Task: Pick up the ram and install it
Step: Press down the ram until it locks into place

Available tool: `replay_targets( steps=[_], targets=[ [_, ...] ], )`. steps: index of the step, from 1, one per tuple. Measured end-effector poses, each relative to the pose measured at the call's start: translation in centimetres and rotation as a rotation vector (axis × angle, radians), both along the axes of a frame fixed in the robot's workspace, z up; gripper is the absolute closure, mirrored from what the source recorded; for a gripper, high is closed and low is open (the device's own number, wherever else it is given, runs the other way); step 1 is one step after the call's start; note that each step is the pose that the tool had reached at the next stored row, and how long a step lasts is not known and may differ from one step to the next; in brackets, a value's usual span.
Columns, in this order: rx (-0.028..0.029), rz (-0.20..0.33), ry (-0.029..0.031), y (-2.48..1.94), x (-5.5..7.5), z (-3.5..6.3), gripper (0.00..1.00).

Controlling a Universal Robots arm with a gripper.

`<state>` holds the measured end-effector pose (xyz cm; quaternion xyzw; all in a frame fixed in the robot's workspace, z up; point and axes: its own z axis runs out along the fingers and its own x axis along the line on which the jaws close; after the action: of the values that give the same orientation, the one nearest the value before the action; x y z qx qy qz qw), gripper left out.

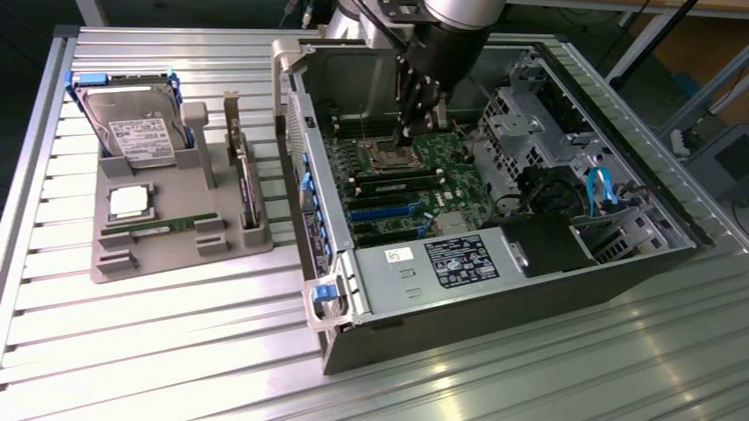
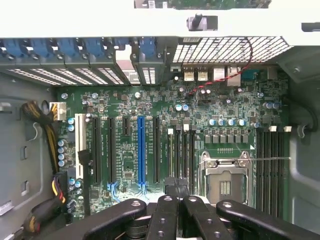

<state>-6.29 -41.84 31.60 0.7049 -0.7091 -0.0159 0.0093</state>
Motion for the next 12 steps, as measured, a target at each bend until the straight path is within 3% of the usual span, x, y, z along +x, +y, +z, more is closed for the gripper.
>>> replay_targets(
  steps=[8,12],
  targets=[
    [-0.0008,0.0,0.0,0.0,0.0,1.39,0.9],
    [-0.0006,0.0,-0.0001,0.0,0.0,1.55,0.9]
  ],
)
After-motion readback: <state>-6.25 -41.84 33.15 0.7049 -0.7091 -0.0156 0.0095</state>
